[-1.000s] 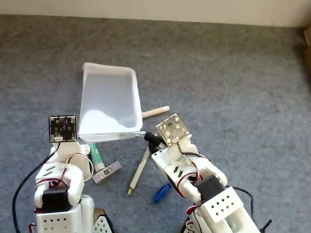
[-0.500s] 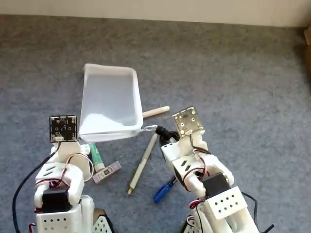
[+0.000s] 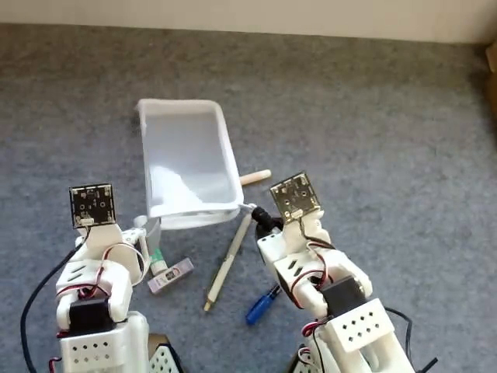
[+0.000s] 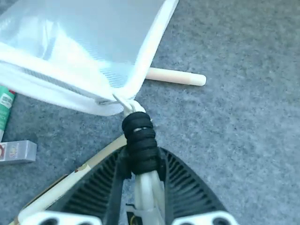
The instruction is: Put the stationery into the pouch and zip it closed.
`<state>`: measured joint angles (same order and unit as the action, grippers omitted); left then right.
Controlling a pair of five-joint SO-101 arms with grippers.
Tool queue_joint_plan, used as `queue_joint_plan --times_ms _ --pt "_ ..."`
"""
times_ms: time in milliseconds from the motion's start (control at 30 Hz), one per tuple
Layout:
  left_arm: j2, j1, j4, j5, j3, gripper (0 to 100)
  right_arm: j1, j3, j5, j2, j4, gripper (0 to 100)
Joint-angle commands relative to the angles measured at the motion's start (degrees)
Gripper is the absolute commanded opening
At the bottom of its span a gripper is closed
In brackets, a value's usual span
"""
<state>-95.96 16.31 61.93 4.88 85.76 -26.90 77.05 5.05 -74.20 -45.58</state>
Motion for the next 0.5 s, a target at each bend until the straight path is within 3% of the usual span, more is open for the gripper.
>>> queue_joint_plan --times_ms 0,167,367,467 --pt "-0.7 0.3 -9.1 1.3 2.5 30 -2.1 -4.9 1.2 -6.0 -2.4 0.5" --pt "-0.7 -5.1 -13.7 1.2 5.7 30 -7.3 -4.7 3.9 -18.2 -8.3 0.5" --pt "-0.7 -6.0 -14.9 1.1 5.9 30 -8.5 -4.4 3.9 -27.6 -12.3 0.5" --pt "-0.7 -6.9 -14.9 -2.0 5.9 23 -8.5 -4.4 3.9 -27.4 -12.4 0.5"
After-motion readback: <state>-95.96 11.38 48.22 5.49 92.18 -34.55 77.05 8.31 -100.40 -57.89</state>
